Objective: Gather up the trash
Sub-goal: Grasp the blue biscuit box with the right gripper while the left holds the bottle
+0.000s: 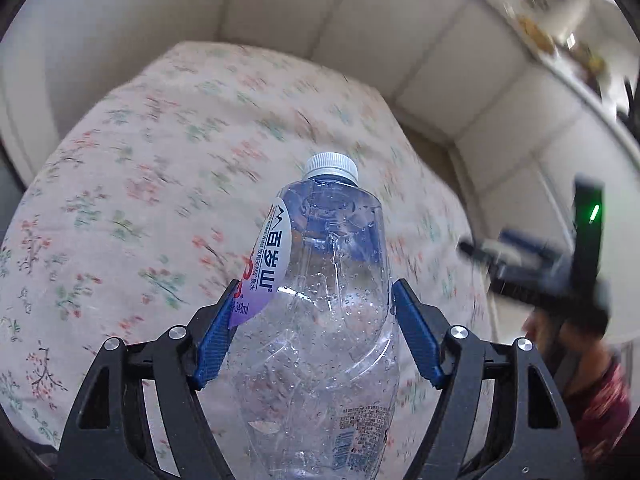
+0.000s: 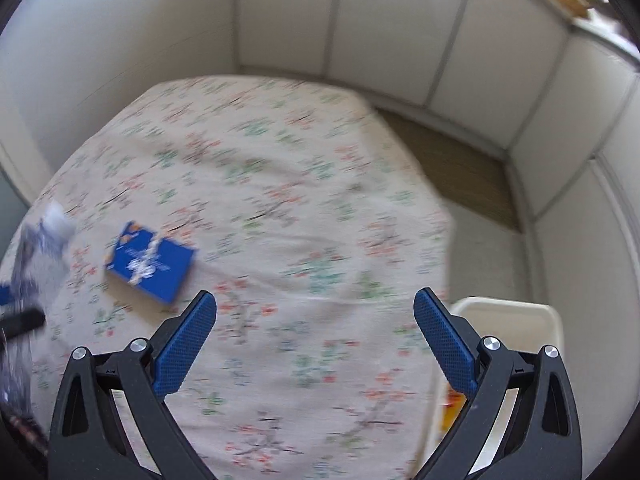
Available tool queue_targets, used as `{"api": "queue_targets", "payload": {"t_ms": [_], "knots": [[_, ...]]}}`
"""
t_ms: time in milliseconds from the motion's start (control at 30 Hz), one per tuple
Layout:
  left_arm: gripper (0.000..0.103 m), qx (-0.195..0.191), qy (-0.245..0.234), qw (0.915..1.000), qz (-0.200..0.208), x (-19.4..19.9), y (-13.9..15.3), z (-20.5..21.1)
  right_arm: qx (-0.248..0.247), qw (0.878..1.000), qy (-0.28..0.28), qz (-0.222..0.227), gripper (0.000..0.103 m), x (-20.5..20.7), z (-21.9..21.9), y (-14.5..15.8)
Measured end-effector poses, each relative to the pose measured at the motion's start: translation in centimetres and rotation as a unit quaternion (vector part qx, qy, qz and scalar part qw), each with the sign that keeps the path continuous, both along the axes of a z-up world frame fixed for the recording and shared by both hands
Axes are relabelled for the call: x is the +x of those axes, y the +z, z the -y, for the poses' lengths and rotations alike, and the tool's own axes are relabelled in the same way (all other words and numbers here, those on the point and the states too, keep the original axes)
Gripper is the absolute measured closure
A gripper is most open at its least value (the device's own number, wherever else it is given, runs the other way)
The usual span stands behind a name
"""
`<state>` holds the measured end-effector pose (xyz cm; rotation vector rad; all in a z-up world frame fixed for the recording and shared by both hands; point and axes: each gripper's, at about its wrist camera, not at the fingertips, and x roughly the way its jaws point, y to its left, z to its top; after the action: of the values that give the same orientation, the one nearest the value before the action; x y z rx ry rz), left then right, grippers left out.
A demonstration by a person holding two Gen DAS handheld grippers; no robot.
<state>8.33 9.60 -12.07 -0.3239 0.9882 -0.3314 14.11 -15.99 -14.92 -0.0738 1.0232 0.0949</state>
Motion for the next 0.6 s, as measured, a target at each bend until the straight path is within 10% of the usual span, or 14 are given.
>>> {"api": "queue_targets", "payload": {"t_ms": [167, 300, 467, 600], "knots": [[0.031, -0.051, 0.059, 0.9969, -0.009, 1.4, -0.1, -3.5, 0.066, 0.997, 0.002, -0.033, 0.007, 1.7, -2.7, -1.5], [0.031, -0.088, 0.084, 0.9923, -0.023, 2.8, -0.1, -5.1, -0.015, 0.991, 0.133, 0.009, 0.007, 2.4, -8.2, -0.6], [0.031, -0.122, 0.089, 0.9885, -0.01, 2.6, 0.9, -6.3, -0.151, 0.933, 0.327, -0.005, 0.007, 1.6, -14.4, -2.3], [0.031, -0.131, 0.09, 0.9872, -0.014, 3.1, 1.0, -6.7, -0.168, 0.915, 0.366, -0.037, 0.007, 2.7, -15.9, -4.0]]}}
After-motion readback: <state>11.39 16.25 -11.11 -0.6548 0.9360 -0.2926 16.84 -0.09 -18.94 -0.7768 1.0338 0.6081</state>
